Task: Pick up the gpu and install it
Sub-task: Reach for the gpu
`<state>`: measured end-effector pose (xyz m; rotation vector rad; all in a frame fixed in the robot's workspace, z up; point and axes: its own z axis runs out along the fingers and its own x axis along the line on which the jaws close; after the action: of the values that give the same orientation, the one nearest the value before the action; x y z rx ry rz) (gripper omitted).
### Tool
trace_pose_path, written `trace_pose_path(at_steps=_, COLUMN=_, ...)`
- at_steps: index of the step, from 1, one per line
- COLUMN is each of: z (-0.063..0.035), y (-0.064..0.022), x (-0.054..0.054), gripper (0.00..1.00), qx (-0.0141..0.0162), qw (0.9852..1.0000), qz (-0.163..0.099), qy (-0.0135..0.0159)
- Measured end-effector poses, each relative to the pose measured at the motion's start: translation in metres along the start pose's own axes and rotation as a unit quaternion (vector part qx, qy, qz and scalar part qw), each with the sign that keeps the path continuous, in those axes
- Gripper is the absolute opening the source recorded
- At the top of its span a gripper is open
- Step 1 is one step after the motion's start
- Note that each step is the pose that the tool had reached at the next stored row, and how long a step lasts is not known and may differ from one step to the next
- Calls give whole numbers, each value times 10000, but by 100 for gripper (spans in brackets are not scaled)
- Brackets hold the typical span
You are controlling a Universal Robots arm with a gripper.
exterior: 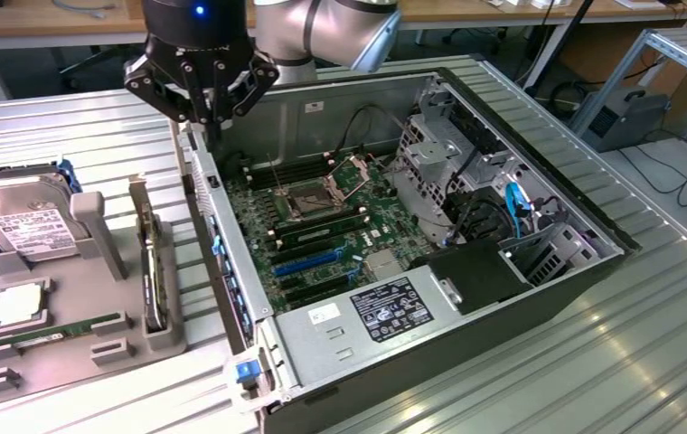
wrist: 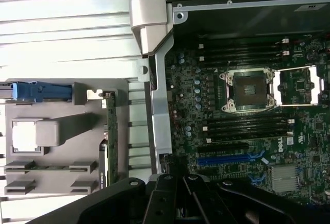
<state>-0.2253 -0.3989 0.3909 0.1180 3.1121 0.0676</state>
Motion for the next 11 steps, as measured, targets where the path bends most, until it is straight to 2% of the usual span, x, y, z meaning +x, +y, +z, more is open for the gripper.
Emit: trace_pose_path(at_steps=11, z=-2, y=-7, x=98, gripper=11, qx=0, qw=10000, qz=0, qy=0)
